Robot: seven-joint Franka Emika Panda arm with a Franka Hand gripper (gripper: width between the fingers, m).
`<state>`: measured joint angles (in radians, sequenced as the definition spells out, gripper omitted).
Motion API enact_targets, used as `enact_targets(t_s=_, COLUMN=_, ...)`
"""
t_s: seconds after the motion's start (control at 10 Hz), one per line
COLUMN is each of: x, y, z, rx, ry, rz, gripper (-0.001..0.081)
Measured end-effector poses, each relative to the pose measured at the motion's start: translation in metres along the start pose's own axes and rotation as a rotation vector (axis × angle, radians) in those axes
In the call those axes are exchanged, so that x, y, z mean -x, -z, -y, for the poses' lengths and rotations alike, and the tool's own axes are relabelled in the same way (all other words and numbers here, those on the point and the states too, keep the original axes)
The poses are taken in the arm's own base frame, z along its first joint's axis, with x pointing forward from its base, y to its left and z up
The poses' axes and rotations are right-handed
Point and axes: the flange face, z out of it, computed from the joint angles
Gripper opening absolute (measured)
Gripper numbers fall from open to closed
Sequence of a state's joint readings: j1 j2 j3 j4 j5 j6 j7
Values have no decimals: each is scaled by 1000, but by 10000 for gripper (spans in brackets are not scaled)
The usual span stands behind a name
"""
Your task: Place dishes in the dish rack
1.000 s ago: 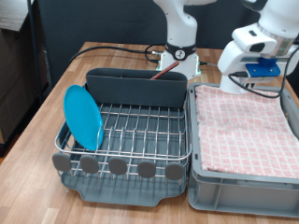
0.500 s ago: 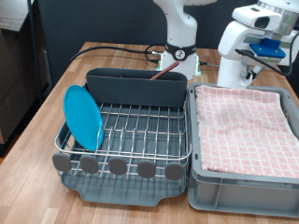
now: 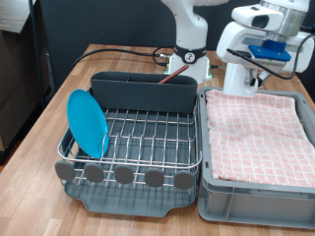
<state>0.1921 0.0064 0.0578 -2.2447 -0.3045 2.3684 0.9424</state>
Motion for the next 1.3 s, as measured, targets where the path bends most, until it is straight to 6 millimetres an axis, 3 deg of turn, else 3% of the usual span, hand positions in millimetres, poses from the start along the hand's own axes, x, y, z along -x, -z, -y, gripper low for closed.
enact_targets(t_s=0.5, x=-73, y=-7, z=-12, rx=-51, ry=-92, rz=-30, gripper=72)
enact_targets(t_s=0.9, x=-79, y=-8, z=-16, rx=-49, ry=-74, rz=-40, gripper=72)
enact_targets(t_s=1.3, x=-113, y=-8, z=-25, rx=-72, ry=-57, rz=-24, gripper=72)
